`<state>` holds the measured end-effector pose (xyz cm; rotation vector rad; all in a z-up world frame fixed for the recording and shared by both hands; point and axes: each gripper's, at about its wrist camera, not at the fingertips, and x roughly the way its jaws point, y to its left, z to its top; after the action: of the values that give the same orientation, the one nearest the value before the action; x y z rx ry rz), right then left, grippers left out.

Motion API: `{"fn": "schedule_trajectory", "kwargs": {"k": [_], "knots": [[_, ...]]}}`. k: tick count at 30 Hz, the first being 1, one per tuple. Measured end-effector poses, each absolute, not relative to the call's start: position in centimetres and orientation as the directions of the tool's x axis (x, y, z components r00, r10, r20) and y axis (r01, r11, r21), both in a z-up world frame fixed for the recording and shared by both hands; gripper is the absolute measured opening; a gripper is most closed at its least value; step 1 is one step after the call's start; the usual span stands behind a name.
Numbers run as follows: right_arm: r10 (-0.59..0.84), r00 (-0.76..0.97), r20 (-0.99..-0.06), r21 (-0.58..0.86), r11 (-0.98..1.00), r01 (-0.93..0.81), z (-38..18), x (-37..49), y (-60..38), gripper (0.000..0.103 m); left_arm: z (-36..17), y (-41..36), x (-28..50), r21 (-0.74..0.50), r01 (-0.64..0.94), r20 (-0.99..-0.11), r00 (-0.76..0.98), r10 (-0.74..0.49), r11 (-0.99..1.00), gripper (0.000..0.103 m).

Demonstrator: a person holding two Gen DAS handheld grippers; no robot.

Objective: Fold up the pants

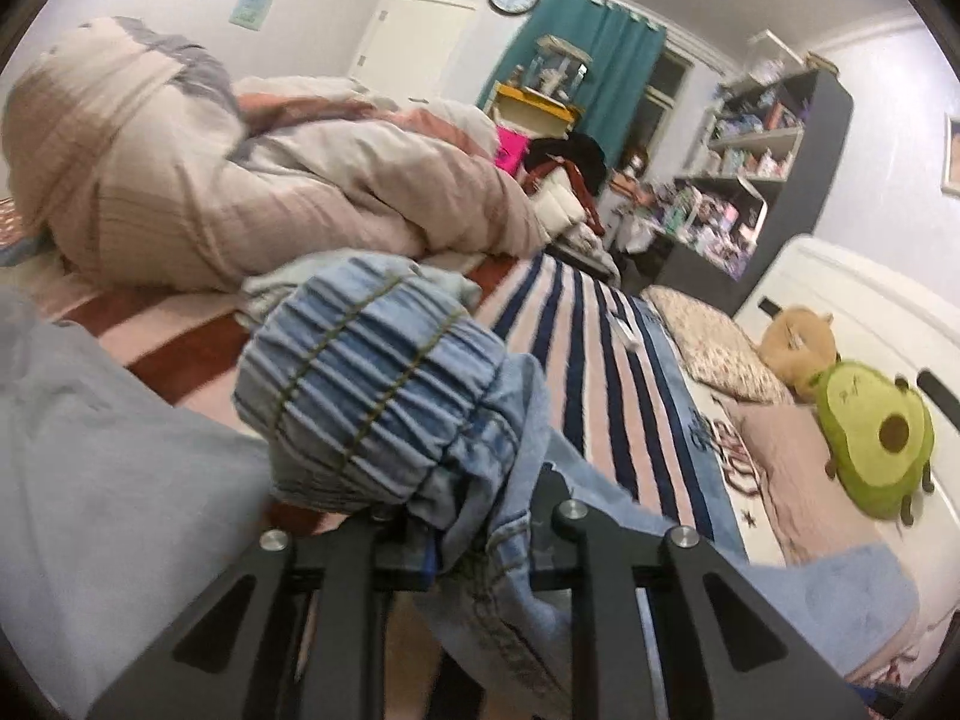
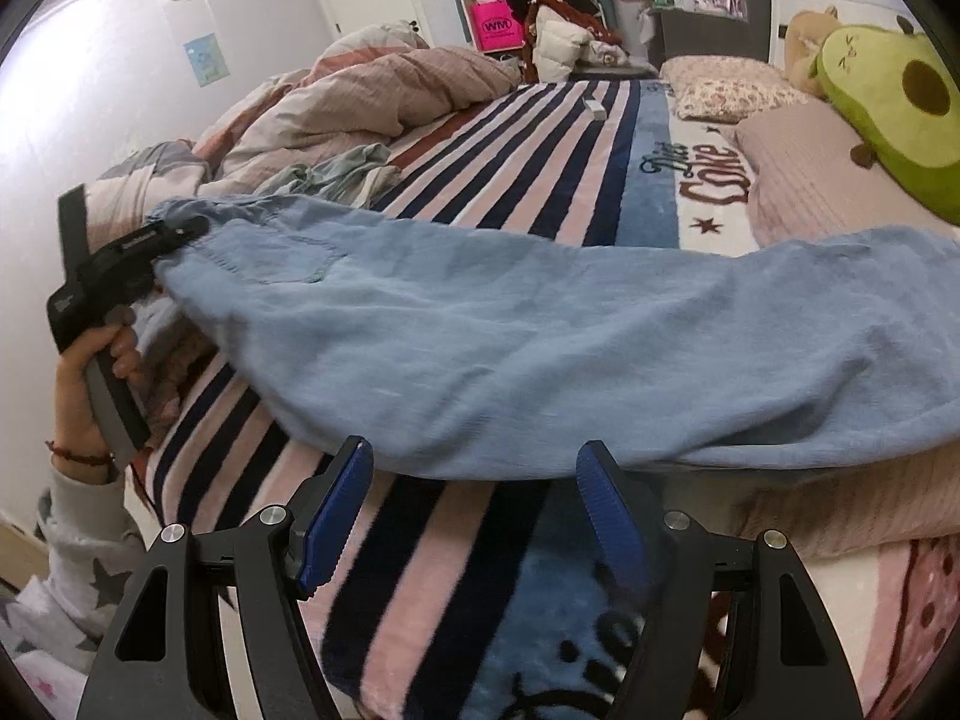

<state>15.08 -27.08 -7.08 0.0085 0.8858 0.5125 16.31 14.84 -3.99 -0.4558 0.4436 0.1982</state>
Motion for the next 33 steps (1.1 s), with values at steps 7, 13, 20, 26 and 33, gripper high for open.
{"fn": "schedule_trajectory", "kwargs": {"k": [7, 13, 20, 26, 33], "knots": [[0.454, 0.486, -0.746, 0.238, 0.865, -0.443, -7.6, 15.2, -25.0, 0.067, -1.9, 19.3, 13.1, -0.384, -0.330, -0.412, 0.897, 0.160, 0.862, 0.015], [0.471, 0.441, -0.764, 0.247, 0.845, -0.475, -8.6, 15.0, -22.6, 0.067, -1.2, 23.3, 10.7, -0.407, -0.403, -0.424, 0.878, 0.221, 0.820, 0.015], [0.483, 0.395, -0.782, 0.254, 0.825, -0.505, -10.2, 15.1, -20.3, 0.067, -3.2, 24.3, 10.1, -0.381, -0.345, -0.533, 0.840, 0.101, 0.858, 0.030], [0.502, 0.389, -0.772, 0.264, 0.811, -0.521, -9.9, 15.2, -19.2, 0.067, -2.8, 24.6, 7.4, -0.435, -0.283, -0.517, 0.855, 0.020, 0.855, 0.070], [0.533, 0.369, -0.761, 0.300, 0.794, -0.529, -10.3, 15.4, -18.2, 0.067, -4.7, 25.0, 8.0, -0.562, -0.223, -0.546, 0.823, -0.156, 0.796, 0.079]]}}
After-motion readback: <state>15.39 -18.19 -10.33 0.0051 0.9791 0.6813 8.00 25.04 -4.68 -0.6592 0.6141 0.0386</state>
